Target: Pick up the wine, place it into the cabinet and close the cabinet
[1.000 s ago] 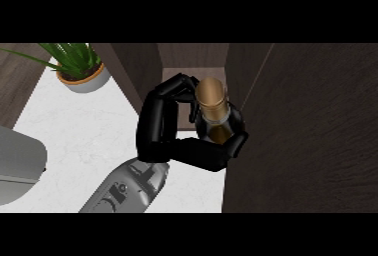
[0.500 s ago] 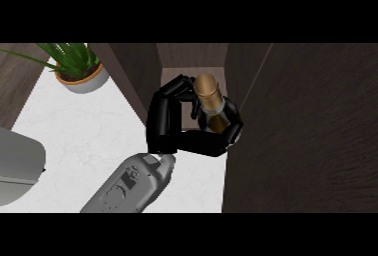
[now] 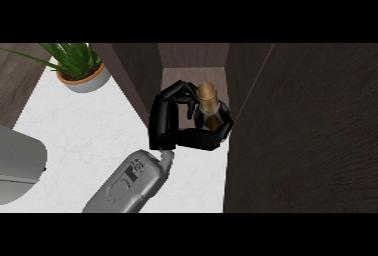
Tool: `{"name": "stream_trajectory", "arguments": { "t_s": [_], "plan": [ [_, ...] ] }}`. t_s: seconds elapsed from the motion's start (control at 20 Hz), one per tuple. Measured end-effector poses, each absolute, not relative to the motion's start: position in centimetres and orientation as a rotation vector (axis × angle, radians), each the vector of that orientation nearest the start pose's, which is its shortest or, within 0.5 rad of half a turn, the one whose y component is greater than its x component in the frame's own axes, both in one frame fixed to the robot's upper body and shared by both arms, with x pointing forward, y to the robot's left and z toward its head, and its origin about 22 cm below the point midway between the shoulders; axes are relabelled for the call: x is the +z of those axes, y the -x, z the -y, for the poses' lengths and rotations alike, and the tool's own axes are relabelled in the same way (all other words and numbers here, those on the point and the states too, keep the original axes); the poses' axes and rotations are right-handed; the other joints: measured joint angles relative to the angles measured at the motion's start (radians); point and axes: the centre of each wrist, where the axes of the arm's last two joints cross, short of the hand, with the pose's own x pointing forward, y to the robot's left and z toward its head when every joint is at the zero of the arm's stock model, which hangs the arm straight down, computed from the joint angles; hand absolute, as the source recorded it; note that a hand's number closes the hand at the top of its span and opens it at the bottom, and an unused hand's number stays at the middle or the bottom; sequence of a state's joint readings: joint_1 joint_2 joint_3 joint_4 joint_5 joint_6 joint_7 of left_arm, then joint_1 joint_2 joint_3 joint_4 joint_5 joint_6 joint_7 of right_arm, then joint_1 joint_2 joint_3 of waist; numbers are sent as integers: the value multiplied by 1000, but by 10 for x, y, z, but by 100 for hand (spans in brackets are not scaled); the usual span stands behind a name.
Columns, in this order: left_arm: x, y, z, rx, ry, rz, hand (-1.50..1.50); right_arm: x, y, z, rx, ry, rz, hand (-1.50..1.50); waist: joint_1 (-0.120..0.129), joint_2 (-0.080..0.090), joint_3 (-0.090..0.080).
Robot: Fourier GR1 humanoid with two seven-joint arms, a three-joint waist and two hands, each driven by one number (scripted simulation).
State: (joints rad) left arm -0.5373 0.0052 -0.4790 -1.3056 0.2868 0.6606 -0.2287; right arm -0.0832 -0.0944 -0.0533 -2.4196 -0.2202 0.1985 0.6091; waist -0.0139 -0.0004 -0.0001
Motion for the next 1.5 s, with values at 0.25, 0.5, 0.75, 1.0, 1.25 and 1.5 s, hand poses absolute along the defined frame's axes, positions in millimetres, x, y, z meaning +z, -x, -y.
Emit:
{"name": "stream_trajectory", "arguments": {
  "t_s": [0.25, 0.5, 0.75, 1.0, 1.25, 1.5],
  "plan": [
    [49, -308, -63, 44, 43, 1910, 150, 198, -165, 229, 297, -213, 1871, -150, 2, -1, 0],
    [40, -318, -67, 60, 3, 1924, 150, 201, -166, 231, 299, -196, 1879, -150, 0, 0, 0],
    [35, -330, -77, 95, -13, 1926, 150, 200, -166, 230, 294, -197, 1879, -150, 2, 0, 0],
    [29, -340, -91, 110, -15, 1911, 150, 199, -166, 233, 291, -187, 1879, -150, 2, 0, 0],
    [35, -356, -91, 105, 0, 1887, 150, 192, -163, 232, 282, -206, 1877, -150, -2, 1, 0],
    [39, -373, -90, 107, 0, 1846, 150, 195, -165, 229, 280, -221, 1878, -150, -4, 1, 0]
  ]
}}
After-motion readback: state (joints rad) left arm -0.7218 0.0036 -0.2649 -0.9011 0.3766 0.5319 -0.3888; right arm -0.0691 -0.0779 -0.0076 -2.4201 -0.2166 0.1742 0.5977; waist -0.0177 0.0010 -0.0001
